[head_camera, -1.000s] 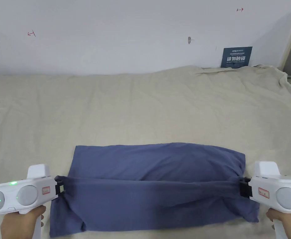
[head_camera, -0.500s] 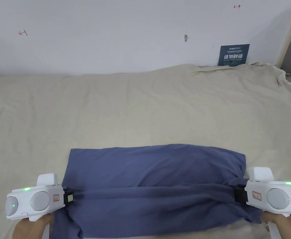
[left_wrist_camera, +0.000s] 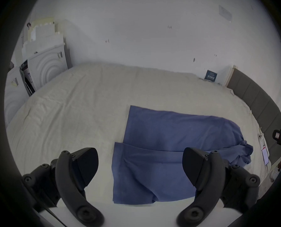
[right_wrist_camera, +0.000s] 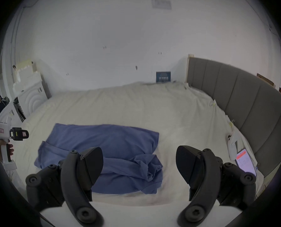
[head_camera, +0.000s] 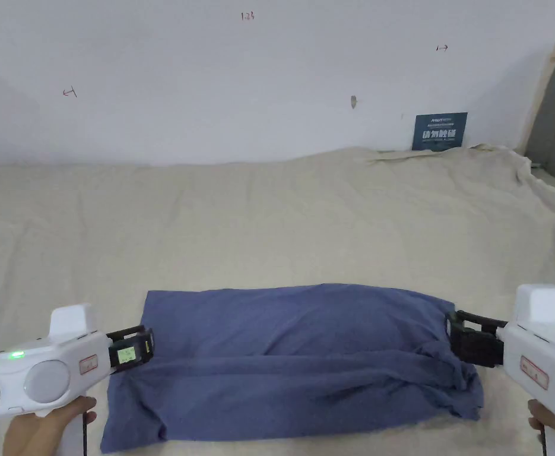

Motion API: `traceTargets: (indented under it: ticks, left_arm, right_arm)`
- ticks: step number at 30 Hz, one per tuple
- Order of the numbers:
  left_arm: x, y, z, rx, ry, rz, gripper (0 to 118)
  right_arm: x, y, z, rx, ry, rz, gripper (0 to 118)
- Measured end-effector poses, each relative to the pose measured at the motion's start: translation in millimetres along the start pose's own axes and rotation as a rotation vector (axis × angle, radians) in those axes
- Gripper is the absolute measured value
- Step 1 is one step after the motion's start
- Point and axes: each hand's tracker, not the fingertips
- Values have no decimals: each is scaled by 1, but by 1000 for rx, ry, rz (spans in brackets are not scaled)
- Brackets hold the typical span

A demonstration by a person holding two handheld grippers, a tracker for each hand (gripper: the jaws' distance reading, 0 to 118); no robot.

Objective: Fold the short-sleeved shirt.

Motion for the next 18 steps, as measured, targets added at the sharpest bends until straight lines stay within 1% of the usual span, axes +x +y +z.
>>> traceTargets:
  ticks: [4,5,6,7,8,9,10,11,12,14,18]
  left_arm:
    - [5,-13,28,41,10,-9,106]
    - [6,-18,33,53,16,-17,101]
    - [7,-23,39,67,17,-26,92]
    - [6,-28,42,76,17,-35,78]
    - [6,-33,47,87,16,-43,49]
    - [6,-38,50,97,20,-45,24]
    - [7,-42,53,99,25,-44,10]
    - [4,-46,54,97,20,-40,2]
    - [2,-50,56,84,-2,-21,0]
    - [-3,-59,59,74,-37,43,0]
    - [-8,-66,52,34,-16,18,0]
  right_arm:
    - [-9,-7,32,47,3,22,93]
    - [-9,-10,36,56,-3,27,89]
    - [-12,-14,41,63,-14,31,79]
    - [-13,-17,46,67,-17,31,65]
    - [-14,-21,50,75,-17,37,34]
    - [-12,-25,50,80,-20,42,10]
    - [-13,-28,52,82,-28,48,1]
    - [-14,-31,54,86,-35,56,1]
    - [-14,-34,56,93,-28,57,1]
    - [-9,-37,53,84,-1,46,0]
    - [-8,-37,49,84,-3,52,0]
